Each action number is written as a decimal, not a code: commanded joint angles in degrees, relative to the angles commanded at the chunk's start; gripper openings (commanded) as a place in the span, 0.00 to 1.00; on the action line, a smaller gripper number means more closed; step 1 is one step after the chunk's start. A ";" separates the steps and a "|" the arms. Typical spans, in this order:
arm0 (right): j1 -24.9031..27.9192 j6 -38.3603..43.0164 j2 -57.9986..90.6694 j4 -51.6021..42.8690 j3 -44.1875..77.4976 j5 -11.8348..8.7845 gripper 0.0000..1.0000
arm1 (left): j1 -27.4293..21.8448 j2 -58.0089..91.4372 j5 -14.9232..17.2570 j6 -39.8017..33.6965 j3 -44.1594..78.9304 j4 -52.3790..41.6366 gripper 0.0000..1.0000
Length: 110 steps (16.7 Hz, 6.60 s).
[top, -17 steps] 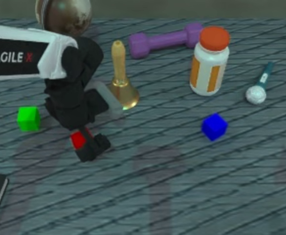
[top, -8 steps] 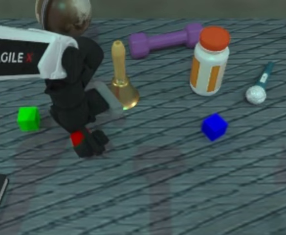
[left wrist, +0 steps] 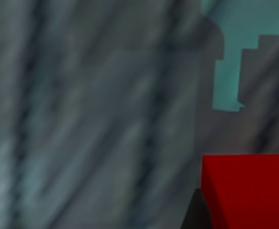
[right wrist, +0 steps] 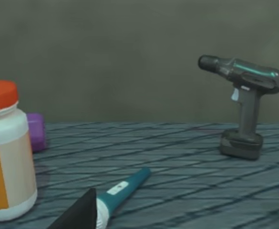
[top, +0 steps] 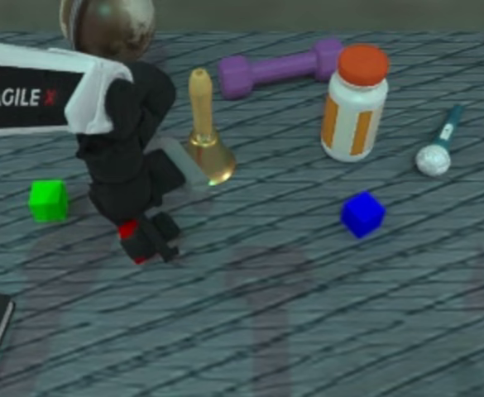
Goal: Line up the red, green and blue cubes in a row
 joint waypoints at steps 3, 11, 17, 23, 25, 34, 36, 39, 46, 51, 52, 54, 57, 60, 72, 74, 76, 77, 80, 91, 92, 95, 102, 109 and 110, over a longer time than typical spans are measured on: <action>0.00 0.00 0.00 0.00 0.00 0.00 1.00 | -0.02 -2.51 1.08 -0.68 0.83 -1.67 0.00; 0.00 0.00 0.00 0.00 0.00 0.00 1.00 | 0.98 -7.45 1.04 -0.84 9.00 -15.10 0.00; 0.00 0.00 0.00 0.00 0.00 0.00 1.00 | 0.08 -7.94 1.04 0.09 9.16 -15.69 0.00; 0.00 0.00 0.00 0.00 0.00 0.00 1.00 | -7.43 -11.88 1.29 10.90 6.26 -17.14 0.00; 0.00 0.00 0.00 0.00 0.00 0.00 1.00 | -10.39 -13.50 1.37 15.11 5.04 -17.68 0.00; 0.00 0.00 0.00 0.00 0.00 0.00 1.00 | -13.54 -14.95 1.42 19.88 3.23 -17.05 0.00; 0.00 0.00 0.00 0.00 0.00 0.00 1.00 | -13.58 -14.00 1.44 19.84 1.20 -14.01 0.00; 0.00 0.00 0.00 0.00 0.00 0.00 1.00 | -13.64 -11.80 1.49 19.74 -2.97 -7.71 0.00; 0.00 0.00 0.00 0.00 0.00 0.00 1.00 | -13.83 -10.21 1.48 19.82 -5.92 -3.22 0.00; 0.00 0.00 0.00 0.00 0.00 0.00 1.00 | -13.83 -10.21 1.48 19.82 -5.92 -3.22 0.38; 0.00 0.00 0.00 0.00 0.00 0.00 1.00 | -13.83 -10.21 1.48 19.82 -5.92 -3.22 0.45; 0.00 0.00 0.00 0.00 0.00 0.00 1.00 | -13.83 -10.21 1.48 19.82 -5.92 -3.22 0.60; 0.00 0.00 0.00 0.00 0.00 0.00 1.00 | -13.83 -10.21 1.48 19.82 -5.92 -3.22 0.83; 0.00 0.00 0.00 0.00 0.00 0.00 1.00 | -13.83 -10.21 1.48 19.82 -5.92 -3.22 1.00; 0.00 0.00 0.00 0.00 0.00 0.00 1.00 | -13.45 -11.61 1.49 20.01 -2.87 -7.52 1.00; 0.00 0.00 0.00 0.00 0.00 0.00 1.00 | -13.00 -13.06 1.50 19.99 -0.15 -12.39 1.00; 0.00 0.00 0.00 0.00 0.00 0.00 1.00 | -12.61 -14.55 1.48 19.99 2.35 -16.42 1.00; 0.00 0.00 0.00 0.00 0.00 0.00 1.00 | -12.47 -15.17 1.46 19.97 3.22 -17.56 1.00; 0.00 0.00 0.00 0.00 0.00 0.00 1.00 | -12.39 -15.56 1.45 19.95 3.69 -18.14 1.00; 0.00 0.00 0.00 0.00 0.00 0.00 1.00 | -0.01 -7.77 0.88 -4.83 11.71 -20.33 1.00; 0.00 0.00 0.00 0.00 0.00 0.00 1.00 | 2.22 -6.61 0.77 -9.65 12.82 -20.69 1.00; 0.00 0.00 0.00 0.00 0.00 0.00 1.00 | 8.89 -3.45 0.39 -24.20 16.09 -21.56 1.00; 0.00 0.00 0.00 0.00 0.00 0.00 1.00 | 18.76 -0.67 0.00 -41.44 20.77 -21.47 1.00; 0.00 0.00 0.00 0.00 0.00 0.00 1.00 | 18.78 -0.10 0.00 -41.54 18.83 -19.16 1.00; 0.00 0.00 0.00 0.00 0.00 0.00 1.00 | 18.82 0.62 0.01 -41.54 17.59 -17.19 1.00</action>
